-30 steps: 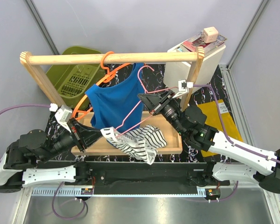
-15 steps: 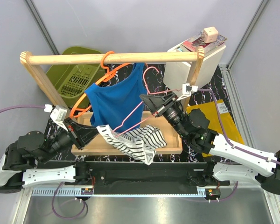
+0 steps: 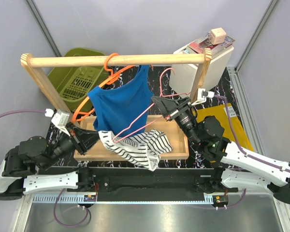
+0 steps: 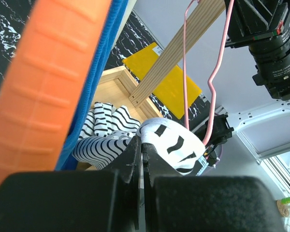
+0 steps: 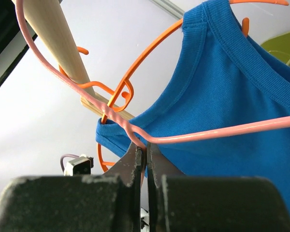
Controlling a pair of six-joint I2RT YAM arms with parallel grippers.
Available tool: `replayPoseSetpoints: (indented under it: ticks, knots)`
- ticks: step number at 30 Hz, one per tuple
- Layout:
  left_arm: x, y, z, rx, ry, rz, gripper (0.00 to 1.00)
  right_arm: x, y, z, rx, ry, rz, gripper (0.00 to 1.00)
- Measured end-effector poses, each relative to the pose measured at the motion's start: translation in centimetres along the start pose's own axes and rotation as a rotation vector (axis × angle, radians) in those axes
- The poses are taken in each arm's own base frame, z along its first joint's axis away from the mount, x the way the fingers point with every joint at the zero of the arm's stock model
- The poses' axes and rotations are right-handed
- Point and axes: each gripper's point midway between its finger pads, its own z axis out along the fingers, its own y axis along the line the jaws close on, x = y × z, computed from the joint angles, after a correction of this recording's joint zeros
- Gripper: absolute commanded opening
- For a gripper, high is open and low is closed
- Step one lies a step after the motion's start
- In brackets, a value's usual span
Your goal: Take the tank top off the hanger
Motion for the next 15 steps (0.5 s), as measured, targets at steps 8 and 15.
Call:
replayPoseSetpoints:
  ticks: [8, 15]
  knots:
    - [-0.2, 0.3, -0.4, 0.001, -0.011, -0.009, 0.0, -0.1, 0.6, 0.3, -0.006, 0.0, 0.032, 0.0]
    - [0.3, -1.2, 2.5, -0.05, 0.048, 0.071, 0.0, 1.2, 2.0, -0.3, -0.059, 0.088, 0.087, 0.0]
